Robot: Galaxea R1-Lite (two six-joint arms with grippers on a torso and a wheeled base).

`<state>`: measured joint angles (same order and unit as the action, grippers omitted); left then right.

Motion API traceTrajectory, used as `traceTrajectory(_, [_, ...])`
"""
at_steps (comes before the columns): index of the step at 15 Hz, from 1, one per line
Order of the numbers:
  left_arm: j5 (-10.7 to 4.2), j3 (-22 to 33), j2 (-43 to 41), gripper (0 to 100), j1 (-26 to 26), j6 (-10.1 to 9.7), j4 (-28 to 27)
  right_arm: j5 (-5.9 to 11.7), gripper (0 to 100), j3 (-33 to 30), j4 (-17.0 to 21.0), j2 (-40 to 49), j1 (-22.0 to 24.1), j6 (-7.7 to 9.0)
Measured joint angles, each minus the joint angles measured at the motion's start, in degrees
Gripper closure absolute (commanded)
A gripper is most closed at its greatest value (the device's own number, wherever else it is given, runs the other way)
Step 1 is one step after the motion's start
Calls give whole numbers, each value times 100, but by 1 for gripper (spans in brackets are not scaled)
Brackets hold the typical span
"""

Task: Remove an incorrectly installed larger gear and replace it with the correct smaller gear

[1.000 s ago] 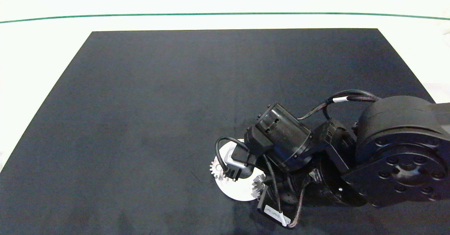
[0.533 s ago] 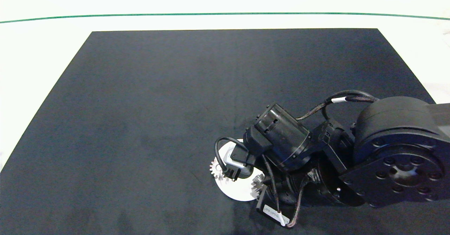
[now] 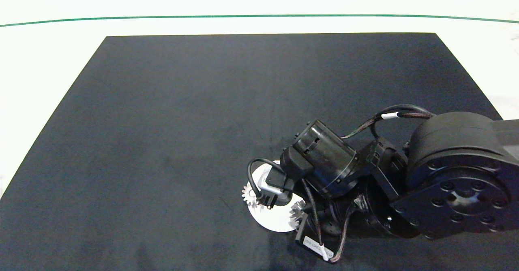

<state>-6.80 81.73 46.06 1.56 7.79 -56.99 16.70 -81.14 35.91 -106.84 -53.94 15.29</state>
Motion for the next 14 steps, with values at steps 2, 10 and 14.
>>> traceTrajectory(2, [0, 0, 0, 0, 0, 0, 0, -4, 66, 0, 0, -2, 0, -2])
traceTrajectory(10, [0, 2, 0, 0, 0, -2, 0, -15, 66, -13, -107, -41, -5, -2])
traceTrajectory(14, [0, 2, 0, 0, 0, -2, 0, -15, 66, -4, -122, -49, -7, 0])
